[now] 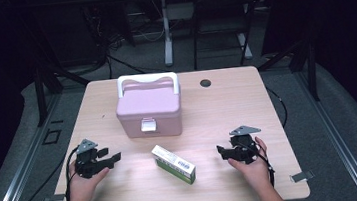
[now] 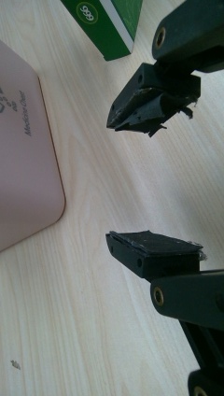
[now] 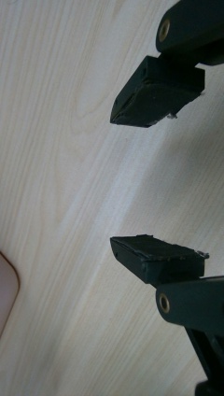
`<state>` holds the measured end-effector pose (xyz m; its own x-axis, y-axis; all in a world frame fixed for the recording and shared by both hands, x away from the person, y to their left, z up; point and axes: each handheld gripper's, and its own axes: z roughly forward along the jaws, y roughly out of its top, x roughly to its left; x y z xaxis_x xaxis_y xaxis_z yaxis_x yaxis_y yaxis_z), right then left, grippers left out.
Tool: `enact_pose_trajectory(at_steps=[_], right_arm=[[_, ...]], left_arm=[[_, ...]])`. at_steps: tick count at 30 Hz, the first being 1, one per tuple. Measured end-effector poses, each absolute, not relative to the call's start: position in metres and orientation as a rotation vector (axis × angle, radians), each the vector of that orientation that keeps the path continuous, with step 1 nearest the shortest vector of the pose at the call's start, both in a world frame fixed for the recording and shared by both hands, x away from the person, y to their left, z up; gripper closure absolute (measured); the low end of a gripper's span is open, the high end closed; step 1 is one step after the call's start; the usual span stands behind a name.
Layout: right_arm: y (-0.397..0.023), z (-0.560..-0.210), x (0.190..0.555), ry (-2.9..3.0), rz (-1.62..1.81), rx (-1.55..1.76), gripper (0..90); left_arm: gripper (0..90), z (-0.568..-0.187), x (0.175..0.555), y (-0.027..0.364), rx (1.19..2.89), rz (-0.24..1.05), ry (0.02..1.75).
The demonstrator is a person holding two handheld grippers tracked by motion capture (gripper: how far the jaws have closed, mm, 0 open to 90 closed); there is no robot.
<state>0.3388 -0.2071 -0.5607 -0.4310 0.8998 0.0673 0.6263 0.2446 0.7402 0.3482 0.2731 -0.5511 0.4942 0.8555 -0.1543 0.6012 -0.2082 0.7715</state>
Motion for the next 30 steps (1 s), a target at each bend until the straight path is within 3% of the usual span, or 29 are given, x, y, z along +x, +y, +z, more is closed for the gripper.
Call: enact_pose_trajectory(at_steps=[18, 22, 30], right_arm=[[-0.207, -0.556, 0.336, 2.198, 1.029, 1.413, 39.3], [-0.202, -0.550, 0.332, 2.233, 1.055, 1.381, 33.6], [-0.186, -0.541, 0.325, 2.275, 1.055, 1.278, 33.6]], left_arm=[[44.4, -0.546, 0.345, 0.275, 1.929, 0.377, 1.215], [48.8, -0.540, 0.343, 0.272, 1.922, 0.381, 1.233], [49.8, -0.531, 0.334, 0.268, 1.928, 0.395, 1.181]])
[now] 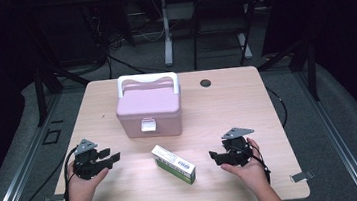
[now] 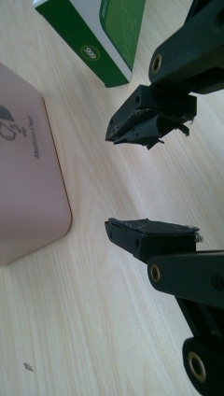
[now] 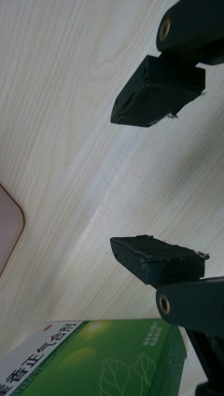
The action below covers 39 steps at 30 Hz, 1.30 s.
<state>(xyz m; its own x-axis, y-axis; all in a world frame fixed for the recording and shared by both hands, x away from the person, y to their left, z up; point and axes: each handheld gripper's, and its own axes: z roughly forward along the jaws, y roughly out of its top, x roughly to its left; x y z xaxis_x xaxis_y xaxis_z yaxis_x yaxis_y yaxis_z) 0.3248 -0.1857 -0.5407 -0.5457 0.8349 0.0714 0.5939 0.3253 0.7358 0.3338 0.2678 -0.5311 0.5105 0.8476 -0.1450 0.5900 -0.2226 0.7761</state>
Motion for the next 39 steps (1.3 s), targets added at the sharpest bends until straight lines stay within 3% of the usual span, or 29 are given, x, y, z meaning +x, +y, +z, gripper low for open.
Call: enact_pose_trajectory(at_steps=[6, 24, 28, 39], right_arm=[[-0.185, -0.534, 0.321, 2.265, 1.039, 1.277, 44.0], [-0.176, -0.492, 0.314, 2.336, 1.020, 1.236, 48.4], [-0.171, -0.481, 0.319, 2.345, 1.012, 1.252, 48.2], [-0.154, -0.459, 0.327, 2.393, 1.018, 1.208, 50.9]], left_arm=[[50.2, -0.529, 0.330, 0.267, 1.933, 0.362, 1.166], [48.3, -0.499, 0.331, 0.275, 1.943, 0.316, 1.127], [46.7, -0.485, 0.336, 0.274, 1.945, 0.354, 1.147], [52.1, -0.446, 0.352, 0.257, 1.981, 0.343, 1.097]])
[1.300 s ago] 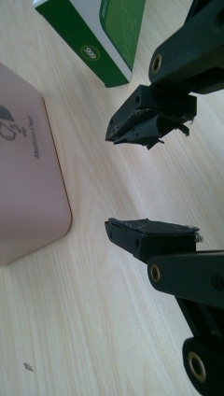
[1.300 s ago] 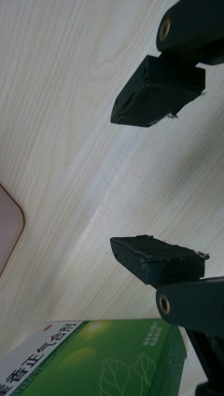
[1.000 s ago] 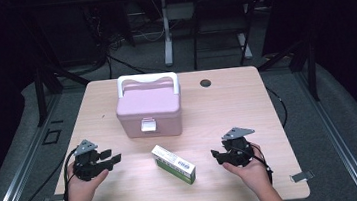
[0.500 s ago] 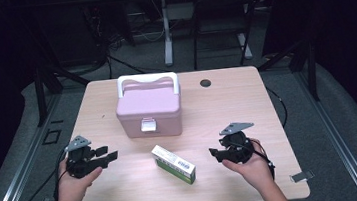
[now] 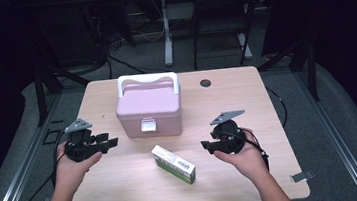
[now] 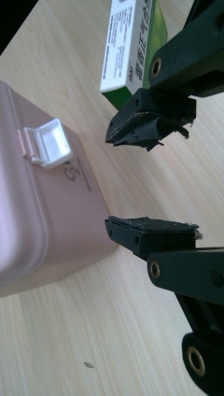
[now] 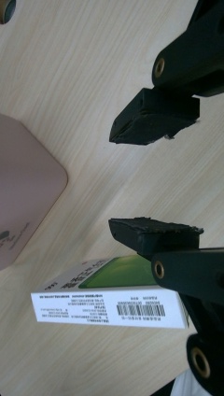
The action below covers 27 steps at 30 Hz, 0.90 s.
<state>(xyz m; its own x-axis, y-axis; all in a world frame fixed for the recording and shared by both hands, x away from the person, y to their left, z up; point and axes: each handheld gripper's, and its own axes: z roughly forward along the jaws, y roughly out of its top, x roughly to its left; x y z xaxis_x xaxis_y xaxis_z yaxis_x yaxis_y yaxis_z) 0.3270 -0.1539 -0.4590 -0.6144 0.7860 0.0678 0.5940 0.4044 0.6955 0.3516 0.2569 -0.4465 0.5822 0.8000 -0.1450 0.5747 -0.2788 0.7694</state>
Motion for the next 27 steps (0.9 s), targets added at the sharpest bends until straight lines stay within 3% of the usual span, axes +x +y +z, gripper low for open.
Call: enact_pose_trajectory(at_steps=[10, 27], right_arm=[[-0.132, -0.451, 0.331, 2.511, 1.005, 1.125, 53.2], [-0.076, -0.447, 0.337, 2.692, 0.914, 0.989, 53.4]], left_arm=[[52.5, -0.427, 0.359, 0.243, 1.934, 0.337, 1.058], [53.0, -0.436, 0.355, 0.243, 1.938, 0.347, 1.055]])
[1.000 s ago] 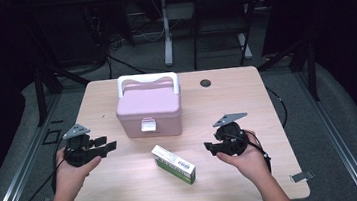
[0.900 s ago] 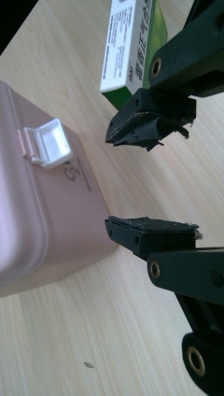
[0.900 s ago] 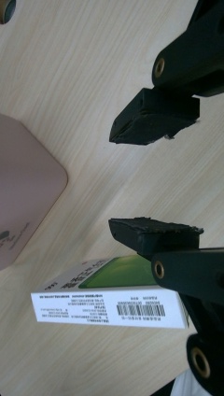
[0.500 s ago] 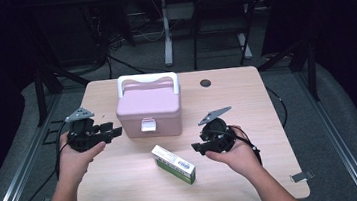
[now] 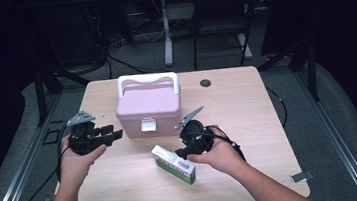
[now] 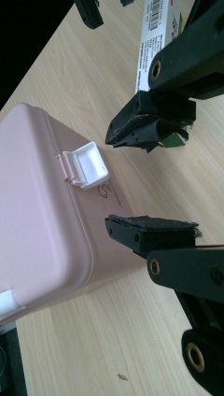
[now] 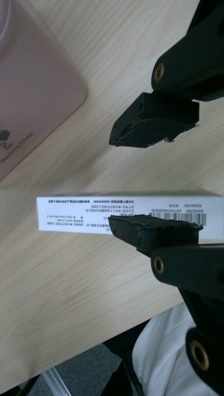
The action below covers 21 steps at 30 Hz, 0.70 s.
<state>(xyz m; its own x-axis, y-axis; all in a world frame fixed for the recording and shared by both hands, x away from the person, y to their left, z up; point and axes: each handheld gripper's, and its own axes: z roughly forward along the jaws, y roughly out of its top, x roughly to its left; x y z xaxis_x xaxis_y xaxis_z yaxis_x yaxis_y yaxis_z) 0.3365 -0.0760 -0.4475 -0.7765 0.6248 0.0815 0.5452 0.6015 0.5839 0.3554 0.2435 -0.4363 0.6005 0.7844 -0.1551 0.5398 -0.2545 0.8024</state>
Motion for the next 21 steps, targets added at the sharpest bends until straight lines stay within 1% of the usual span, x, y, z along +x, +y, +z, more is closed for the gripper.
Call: enact_pose_trajectory(at_steps=[10, 21], right_arm=[[-0.059, -0.458, 0.340, 2.744, 0.871, 0.972, 53.4], [-0.052, -0.472, 0.340, 2.769, 0.868, 0.978, 53.7]], left_arm=[[53.0, -0.436, 0.354, 0.247, 1.935, 0.340, 1.054], [53.0, -0.435, 0.353, 0.251, 1.916, 0.339, 1.065]])
